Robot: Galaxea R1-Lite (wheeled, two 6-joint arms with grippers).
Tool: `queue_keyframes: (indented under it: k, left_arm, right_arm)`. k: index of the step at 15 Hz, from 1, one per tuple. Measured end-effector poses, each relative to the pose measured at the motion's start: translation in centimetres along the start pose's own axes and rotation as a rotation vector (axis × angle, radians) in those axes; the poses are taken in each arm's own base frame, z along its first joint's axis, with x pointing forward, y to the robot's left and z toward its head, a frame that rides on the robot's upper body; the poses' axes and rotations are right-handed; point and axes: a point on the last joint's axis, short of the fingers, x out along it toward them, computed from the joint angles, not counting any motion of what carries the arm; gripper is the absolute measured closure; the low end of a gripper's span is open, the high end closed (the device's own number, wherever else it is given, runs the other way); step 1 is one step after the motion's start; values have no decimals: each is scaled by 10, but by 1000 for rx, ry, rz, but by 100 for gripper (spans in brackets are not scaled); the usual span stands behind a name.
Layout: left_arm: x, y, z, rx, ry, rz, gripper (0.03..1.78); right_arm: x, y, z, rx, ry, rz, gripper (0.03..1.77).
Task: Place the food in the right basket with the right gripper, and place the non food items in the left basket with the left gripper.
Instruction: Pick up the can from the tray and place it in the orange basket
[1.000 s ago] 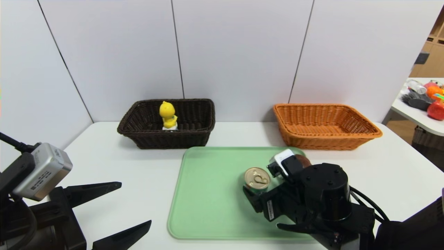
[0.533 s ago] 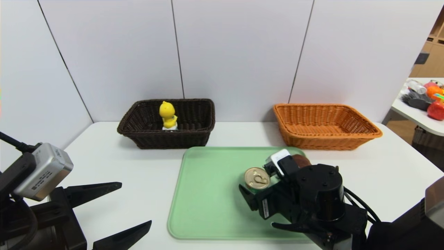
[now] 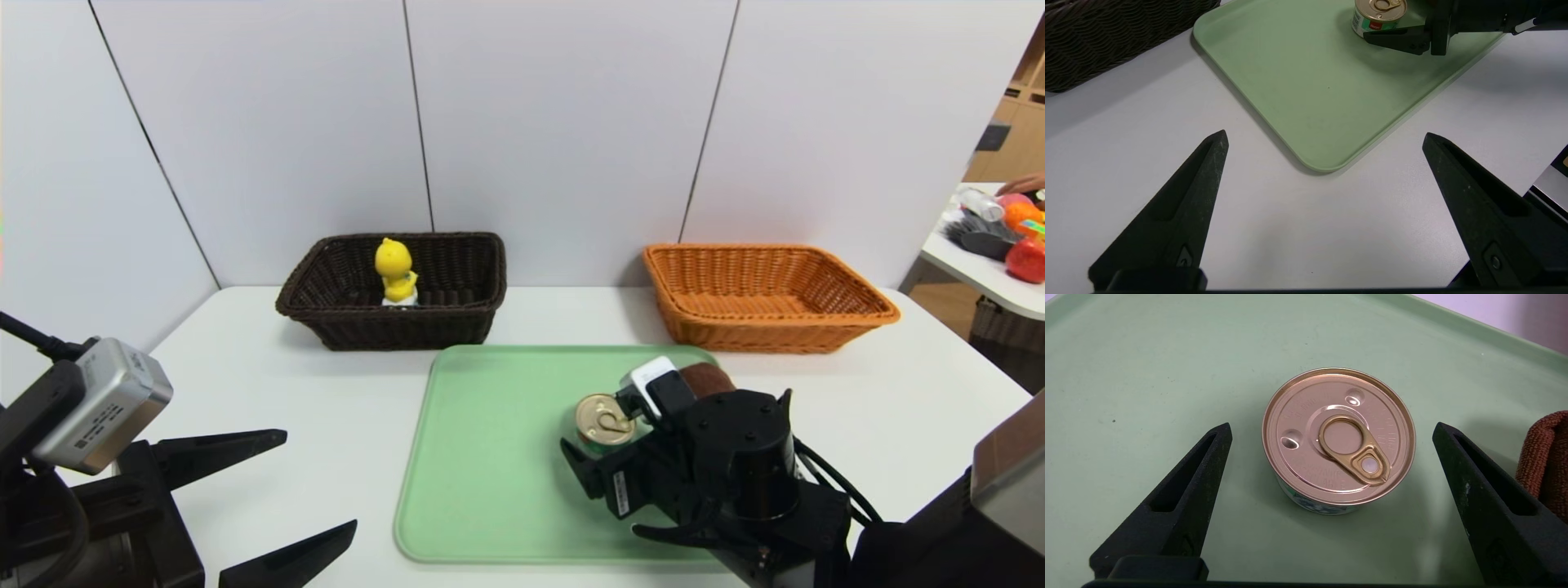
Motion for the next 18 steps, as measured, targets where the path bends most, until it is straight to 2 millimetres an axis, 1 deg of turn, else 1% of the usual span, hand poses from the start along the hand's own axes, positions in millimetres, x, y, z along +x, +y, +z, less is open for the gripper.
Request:
queue_keyframes:
  k: [9,12,18]
  left_arm:
    - [0,0,-1,0,3,-1,12]
    - [0,0,-1,-1,3,-1,12]
    - [0,0,-1,0,3,-2,12]
  right_arm:
    - [6,1,-1,4,4,-10,10]
    - [8,1,0,13,-21,-16,10]
    - [12,-1,-4,39,-19,-31,10]
